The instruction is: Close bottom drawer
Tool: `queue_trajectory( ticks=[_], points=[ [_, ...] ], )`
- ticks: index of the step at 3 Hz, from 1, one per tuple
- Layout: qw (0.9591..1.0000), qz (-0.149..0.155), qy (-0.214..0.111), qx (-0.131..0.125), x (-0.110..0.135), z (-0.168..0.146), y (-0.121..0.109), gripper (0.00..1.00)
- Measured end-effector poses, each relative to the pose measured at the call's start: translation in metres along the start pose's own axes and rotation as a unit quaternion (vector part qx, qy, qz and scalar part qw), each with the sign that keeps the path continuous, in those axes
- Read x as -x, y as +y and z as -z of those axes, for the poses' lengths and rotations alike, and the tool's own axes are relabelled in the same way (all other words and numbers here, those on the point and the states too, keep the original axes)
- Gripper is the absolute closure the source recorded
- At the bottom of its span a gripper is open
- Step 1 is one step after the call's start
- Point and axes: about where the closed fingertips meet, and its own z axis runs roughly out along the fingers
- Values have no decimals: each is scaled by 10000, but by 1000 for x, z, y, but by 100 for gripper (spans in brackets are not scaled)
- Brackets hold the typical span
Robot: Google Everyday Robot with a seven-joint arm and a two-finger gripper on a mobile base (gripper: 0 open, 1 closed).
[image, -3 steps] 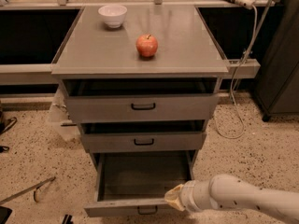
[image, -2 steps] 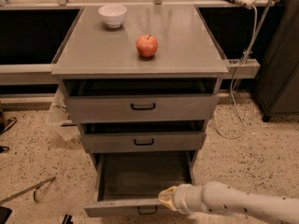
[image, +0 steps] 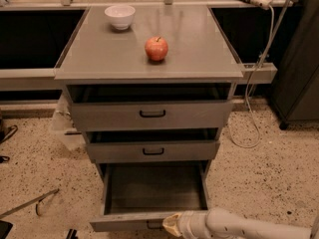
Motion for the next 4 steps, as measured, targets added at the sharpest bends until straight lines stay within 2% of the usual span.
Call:
queue_trajectory(
  ticks=[1, 2, 3, 4],
  points=[
    [9986, -498, 35, 173, -51, -25, 12, 100],
    [9986, -498, 35, 173, -51, -25, 12, 100],
    [9983, -535, -242, 66, -48, -48, -21, 100],
    [9982, -538, -248, 67, -48, -48, -21, 100]
  ],
)
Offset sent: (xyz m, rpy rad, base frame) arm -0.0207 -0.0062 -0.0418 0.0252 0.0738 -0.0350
